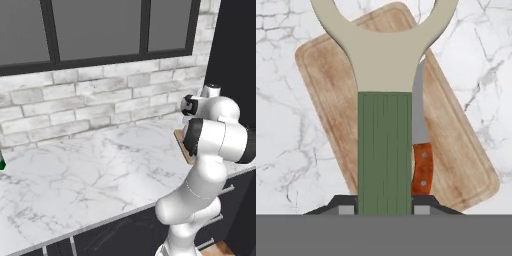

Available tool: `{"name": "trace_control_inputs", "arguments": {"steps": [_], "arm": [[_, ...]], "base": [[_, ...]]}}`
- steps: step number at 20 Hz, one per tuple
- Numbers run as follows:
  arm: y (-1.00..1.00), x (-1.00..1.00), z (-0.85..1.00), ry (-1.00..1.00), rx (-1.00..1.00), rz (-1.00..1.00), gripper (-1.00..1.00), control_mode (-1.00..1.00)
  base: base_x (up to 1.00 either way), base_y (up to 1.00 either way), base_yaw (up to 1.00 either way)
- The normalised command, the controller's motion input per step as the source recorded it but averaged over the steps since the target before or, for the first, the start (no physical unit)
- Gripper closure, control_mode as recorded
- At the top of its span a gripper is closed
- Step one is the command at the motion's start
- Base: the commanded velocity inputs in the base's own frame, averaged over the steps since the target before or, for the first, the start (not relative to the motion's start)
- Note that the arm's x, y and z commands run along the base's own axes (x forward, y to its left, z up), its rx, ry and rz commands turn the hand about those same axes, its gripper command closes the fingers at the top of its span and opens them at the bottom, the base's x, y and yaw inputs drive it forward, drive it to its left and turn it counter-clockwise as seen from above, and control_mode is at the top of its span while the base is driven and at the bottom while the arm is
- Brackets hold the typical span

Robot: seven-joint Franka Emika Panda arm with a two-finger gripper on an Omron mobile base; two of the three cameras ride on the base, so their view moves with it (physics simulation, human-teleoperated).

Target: Open the drawer on the right and place the cutting tools on the cutting board.

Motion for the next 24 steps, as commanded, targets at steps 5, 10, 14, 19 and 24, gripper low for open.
{"name": "trace_control_inputs", "arguments": {"steps": [5,10,14,19,24], "arm": [[0.0,0.2,-0.36,0.0,0.0,0.0,1.0,-1.0],[0.0,0.2,-0.34,0.0,0.0,0.0,1.0,-1.0],[0.0,0.24,-0.27,0.0,0.0,0.0,1.0,-1.0],[0.0,0.26,-0.22,0.0,0.0,0.0,1.0,-1.0],[0.0,0.21,-0.24,0.0,0.0,0.0,1.0,-1.0]], "base": [[0.0,0.0,0.0],[0.0,0.0,0.0],[0.0,0.0,0.0],[0.0,0.0,0.0],[0.0,0.0,0.0]]}}
